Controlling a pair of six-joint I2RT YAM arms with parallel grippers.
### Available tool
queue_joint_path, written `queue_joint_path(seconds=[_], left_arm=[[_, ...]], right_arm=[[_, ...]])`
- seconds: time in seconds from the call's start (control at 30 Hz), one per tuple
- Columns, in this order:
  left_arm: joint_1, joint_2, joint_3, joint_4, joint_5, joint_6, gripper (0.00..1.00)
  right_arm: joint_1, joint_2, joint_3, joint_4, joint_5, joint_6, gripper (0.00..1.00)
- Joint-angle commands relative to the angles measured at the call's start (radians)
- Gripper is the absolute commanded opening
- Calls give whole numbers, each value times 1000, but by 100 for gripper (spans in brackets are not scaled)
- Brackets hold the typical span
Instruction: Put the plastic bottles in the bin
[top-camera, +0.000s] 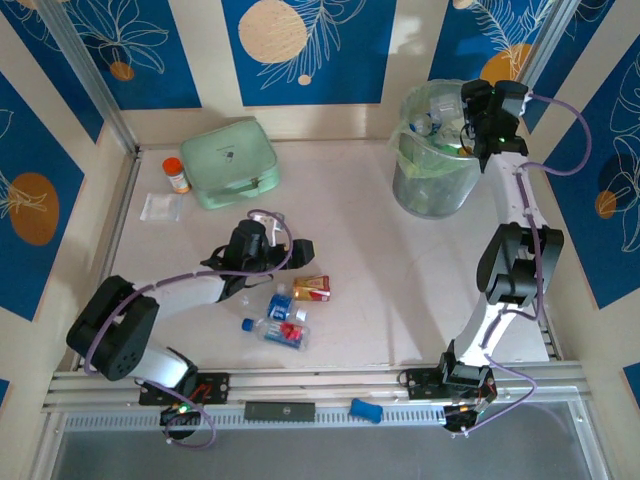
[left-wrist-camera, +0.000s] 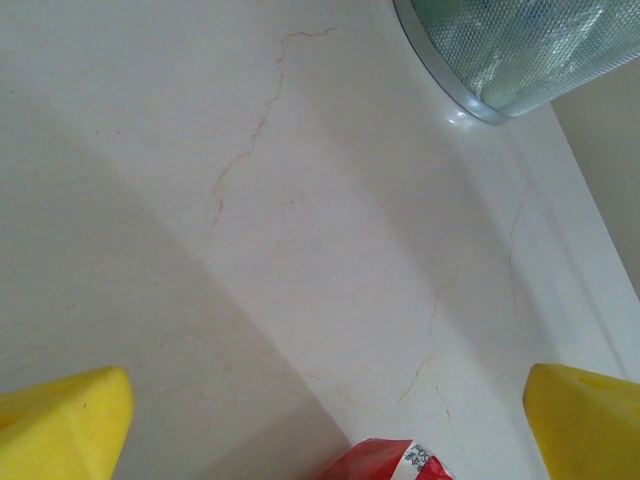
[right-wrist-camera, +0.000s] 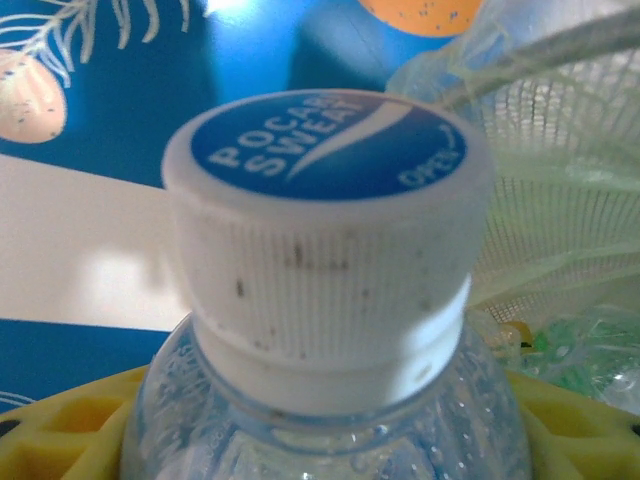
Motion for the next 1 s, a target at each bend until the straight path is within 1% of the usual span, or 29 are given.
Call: queue_joint_path(seconds=[0.0,0.07,0.2,0.23,0.3,0.4,0.67,0.8,0.97], left_arm=[[-6,-37,-8,-26,-32,30,100],[-7,-44,-12,-30,-40,31,100],[-7,-54,-15,-39,-50,28,100],[-7,-57,-16,-41,-52,28,100],[-7,-63,-17,-47,-60,29,100],[-6,-72,-18,-55,-76,36,100],[9,-115,5,-112,-137,83,100],[22,-149,3,-123,-176,91,100],[51,-199,-26,-120,-226,67,100]], right_arm=[[6,26,60,7,-40,91,50],[6,42,76,-4,-48,106,54],[4,44,81,-9,-65,123,74],[4,39,79,-9,-70,121,79],[4,22,69,-9,-78,116,83],[3,-24,23,17,-79,111,85],[3,-200,-167,136,-72,98,86],[2,-271,-210,137,-130,35,86],[17,-353,-263,93,-219,-96,86]])
